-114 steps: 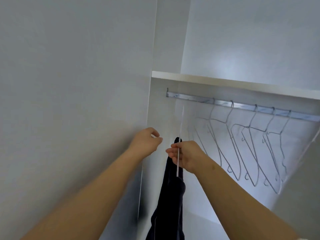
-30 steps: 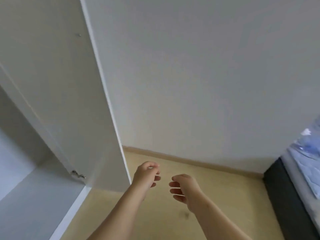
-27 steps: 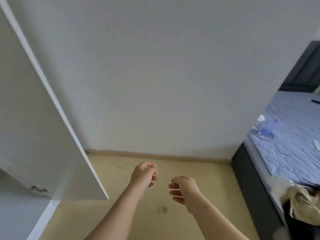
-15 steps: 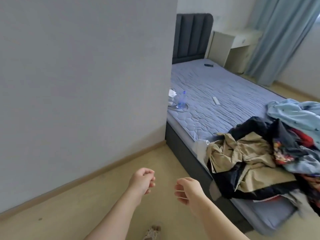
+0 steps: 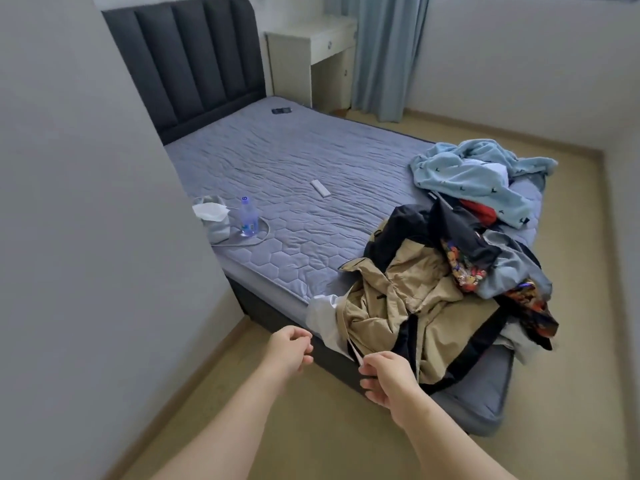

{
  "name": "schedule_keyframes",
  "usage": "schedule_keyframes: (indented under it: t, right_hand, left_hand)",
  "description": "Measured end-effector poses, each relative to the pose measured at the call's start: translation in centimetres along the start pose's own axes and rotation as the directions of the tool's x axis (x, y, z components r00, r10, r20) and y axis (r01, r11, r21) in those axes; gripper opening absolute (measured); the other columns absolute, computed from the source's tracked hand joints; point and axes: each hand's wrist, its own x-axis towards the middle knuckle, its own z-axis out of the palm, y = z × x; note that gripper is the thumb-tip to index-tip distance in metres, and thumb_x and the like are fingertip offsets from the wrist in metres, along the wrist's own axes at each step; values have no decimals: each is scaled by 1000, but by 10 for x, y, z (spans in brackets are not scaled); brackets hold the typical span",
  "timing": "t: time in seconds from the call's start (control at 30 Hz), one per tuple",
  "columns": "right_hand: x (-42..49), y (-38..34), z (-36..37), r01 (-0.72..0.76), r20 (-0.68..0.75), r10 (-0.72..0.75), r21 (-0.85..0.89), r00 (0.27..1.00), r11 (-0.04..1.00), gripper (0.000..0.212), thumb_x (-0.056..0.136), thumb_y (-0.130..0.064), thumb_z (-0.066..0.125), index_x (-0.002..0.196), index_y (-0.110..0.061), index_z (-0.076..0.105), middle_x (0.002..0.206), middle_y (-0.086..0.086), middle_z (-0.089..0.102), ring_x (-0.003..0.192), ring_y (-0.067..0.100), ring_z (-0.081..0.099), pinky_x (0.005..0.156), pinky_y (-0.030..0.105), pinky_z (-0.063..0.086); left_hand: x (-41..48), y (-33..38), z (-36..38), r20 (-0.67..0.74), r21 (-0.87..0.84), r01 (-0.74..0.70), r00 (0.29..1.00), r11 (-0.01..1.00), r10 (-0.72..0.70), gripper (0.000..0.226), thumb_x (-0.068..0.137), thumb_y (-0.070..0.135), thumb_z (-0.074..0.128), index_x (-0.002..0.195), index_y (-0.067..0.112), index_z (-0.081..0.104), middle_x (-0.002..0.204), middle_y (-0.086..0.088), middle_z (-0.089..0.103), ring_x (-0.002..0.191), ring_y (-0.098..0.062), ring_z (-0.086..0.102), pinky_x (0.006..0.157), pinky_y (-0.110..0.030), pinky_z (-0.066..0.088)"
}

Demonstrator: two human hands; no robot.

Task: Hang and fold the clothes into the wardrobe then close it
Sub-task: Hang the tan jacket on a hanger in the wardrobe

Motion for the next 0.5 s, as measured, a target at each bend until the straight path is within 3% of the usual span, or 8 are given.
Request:
schedule_keyframes:
  t: [0.2,0.5]
  right_hand:
    - [73,-30,-61,-77,-66,79,31,995,997,11,90,0,43,83,-8,46,67,6,44,46,14,35,46,20,27]
    - [190,-58,-125,-255,-103,242,-134,965,958,11,93,-5,43,91,-10,53,69,6,47,46,12,36,37,20,28]
  left_hand:
    - [64,36,82,99,28,65,993,997,-67,16,93,12,44,87,15,58,75,-2,58,55,-13,51,49,-21,37]
    - [132,37,174,44,37,283,958,958,-285,16,94,13,43,90,15,59,79,-2,58,57,-12,51,44,-20,36]
